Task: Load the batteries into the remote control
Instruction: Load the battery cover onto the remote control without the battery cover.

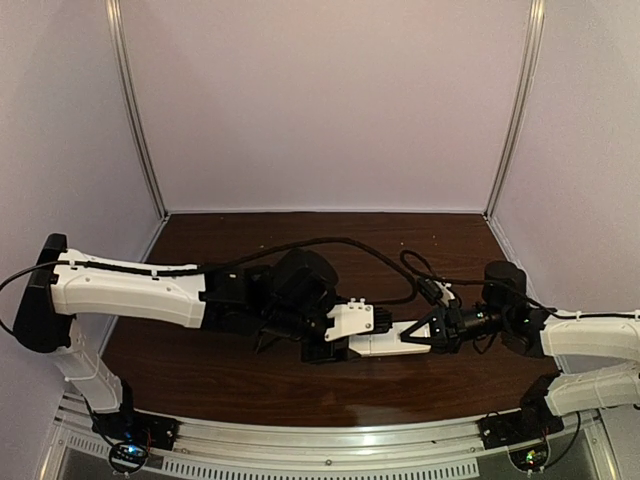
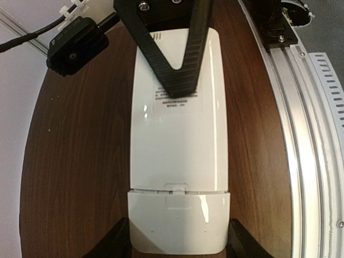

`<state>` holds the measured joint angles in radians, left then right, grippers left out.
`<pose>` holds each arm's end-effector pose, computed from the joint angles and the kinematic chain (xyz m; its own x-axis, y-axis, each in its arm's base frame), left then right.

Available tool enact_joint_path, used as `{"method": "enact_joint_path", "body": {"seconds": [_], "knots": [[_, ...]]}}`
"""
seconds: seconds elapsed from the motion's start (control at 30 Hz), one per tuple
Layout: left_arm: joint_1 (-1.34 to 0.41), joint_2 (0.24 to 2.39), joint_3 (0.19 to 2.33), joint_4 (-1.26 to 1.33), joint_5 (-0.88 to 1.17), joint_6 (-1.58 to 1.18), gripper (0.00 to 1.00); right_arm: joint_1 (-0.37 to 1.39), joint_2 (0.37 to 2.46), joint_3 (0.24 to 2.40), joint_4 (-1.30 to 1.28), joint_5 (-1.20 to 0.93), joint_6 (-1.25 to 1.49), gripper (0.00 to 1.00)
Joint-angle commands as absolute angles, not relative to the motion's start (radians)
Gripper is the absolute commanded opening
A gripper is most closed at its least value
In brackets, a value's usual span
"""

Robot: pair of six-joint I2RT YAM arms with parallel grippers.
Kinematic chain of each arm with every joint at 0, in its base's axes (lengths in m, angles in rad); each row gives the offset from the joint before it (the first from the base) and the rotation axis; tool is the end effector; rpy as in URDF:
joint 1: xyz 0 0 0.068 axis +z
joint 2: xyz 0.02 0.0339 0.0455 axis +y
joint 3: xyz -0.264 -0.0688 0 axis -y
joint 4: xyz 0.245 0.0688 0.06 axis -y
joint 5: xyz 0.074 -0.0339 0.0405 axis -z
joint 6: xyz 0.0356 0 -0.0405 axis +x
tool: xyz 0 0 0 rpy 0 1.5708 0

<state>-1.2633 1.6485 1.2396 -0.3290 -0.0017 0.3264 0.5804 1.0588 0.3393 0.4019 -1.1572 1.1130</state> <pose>0.1121 -0.3529 0.2606 0.1126 0.7048 -0.7004 0.9677 0.0822 0.2383 0.1480 0.1360 0.1997 -0.9656 -0.2021 -0.1634 -0.1847 0.0913 0.9786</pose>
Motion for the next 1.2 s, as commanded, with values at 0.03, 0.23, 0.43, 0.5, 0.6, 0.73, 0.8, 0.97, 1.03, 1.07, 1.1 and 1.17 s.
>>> {"method": "enact_joint_path", "body": {"seconds": [0.03,0.23,0.43,0.5,0.6,0.73,0.8,0.97,1.03,1.07,1.1,1.17], "knots": [[-1.243,1.698,1.245,-0.387,-0.008,0.276,0.51,0.621,1.031,0.354,0.586,-1.224,1.117,0.0],[-1.223,1.697,1.241,-0.406,0.099,0.279,0.53,0.641,1.006,0.373,0.532,-1.223,1.063,0.0],[-1.211,1.7,1.238,-0.419,0.136,0.276,0.58,0.654,0.985,0.385,0.515,-1.224,1.039,0.0],[-1.211,1.703,1.239,-0.421,0.139,0.277,0.58,0.659,0.983,0.388,0.517,-1.224,1.038,0.0],[-1.211,1.707,1.241,-0.43,0.147,0.288,0.57,0.66,0.99,0.388,0.524,-1.224,1.042,0.0],[-1.212,1.709,1.238,-0.447,0.113,0.296,0.57,0.66,0.998,0.387,0.557,-1.225,1.067,0.0],[-1.212,1.716,1.238,-0.451,0.1,0.295,0.58,0.66,1.004,0.383,0.6,-1.228,1.093,0.0],[-1.214,1.737,1.257,-0.459,0.103,0.296,0.61,0.66,1.015,0.387,0.616,-1.227,1.103,0.0],[-1.215,1.746,1.269,-0.459,0.1,0.296,0.62,0.66,1.02,0.386,0.627,-1.226,1.109,0.0],[-1.215,1.75,1.276,-0.461,0.1,0.297,0.62,0.661,1.024,0.385,0.63,-1.226,1.113,0.0],[-1.214,1.753,1.28,-0.462,0.1,0.296,0.62,0.66,1.026,0.385,0.632,-1.224,1.114,0.0],[-1.215,1.761,1.284,-0.462,0.097,0.294,0.62,0.661,1.03,0.383,0.634,-1.221,1.117,0.0]]}}
